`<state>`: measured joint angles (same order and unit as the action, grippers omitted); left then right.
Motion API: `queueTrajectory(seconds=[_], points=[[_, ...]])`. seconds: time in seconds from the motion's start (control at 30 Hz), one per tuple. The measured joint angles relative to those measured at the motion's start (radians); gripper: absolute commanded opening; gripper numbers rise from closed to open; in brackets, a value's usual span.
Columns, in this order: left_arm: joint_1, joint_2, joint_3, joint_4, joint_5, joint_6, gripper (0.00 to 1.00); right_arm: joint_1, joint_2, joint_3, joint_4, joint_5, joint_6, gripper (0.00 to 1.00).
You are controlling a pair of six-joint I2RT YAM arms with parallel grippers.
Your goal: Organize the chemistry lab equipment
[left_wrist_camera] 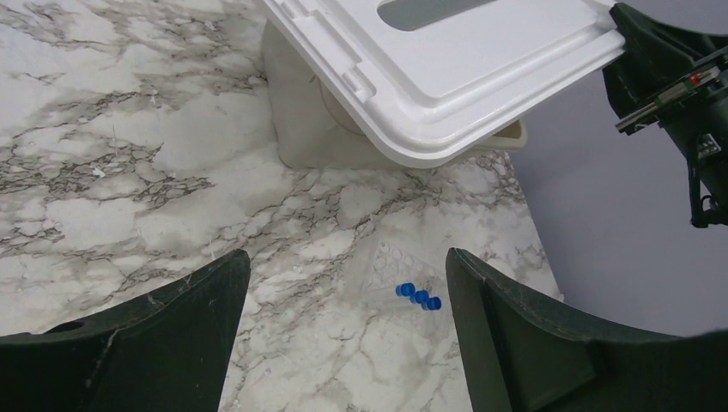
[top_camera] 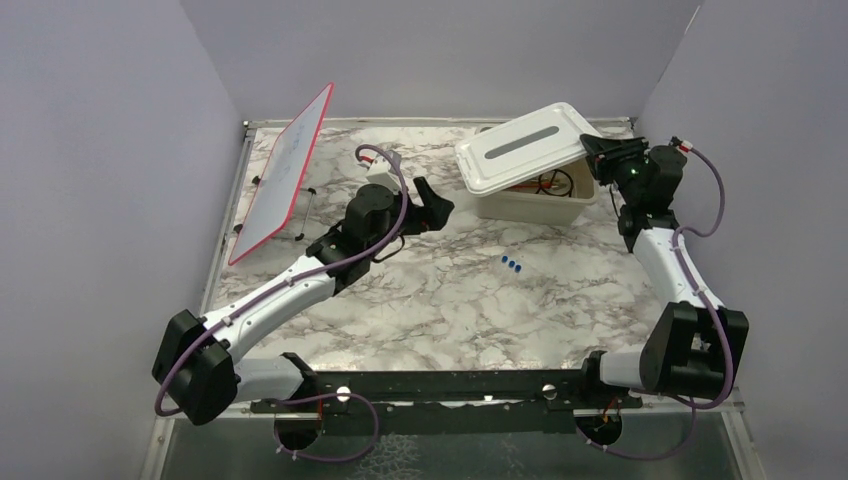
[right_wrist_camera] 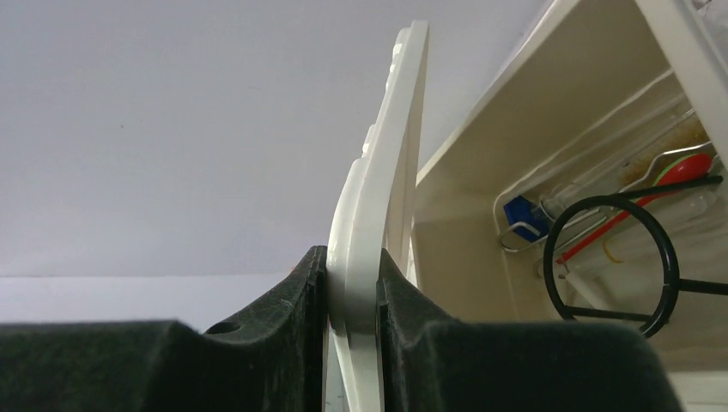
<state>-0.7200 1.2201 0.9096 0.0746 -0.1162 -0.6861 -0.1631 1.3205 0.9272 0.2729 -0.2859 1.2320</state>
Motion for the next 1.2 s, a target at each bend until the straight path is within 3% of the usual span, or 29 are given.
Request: queueTrajectory(seconds=[0.73,1.1,1.2], points=[[0.036,0.175,0.068,0.06,0.105,0.01,0.87,-0.016,0.0,-0.132,0.208,0.161,0.012,0.16],[0.071,0.342,0.216,0.084,0.182,0.01,0.86,-0.018,-0.038,-0.198,0.207,0.192,-0.014,0.31],[0.075,0.411,0.29,0.09,0.192,0.01,0.82,-0.018,-0.046,-0.201,0.192,0.204,-0.04,0.35]])
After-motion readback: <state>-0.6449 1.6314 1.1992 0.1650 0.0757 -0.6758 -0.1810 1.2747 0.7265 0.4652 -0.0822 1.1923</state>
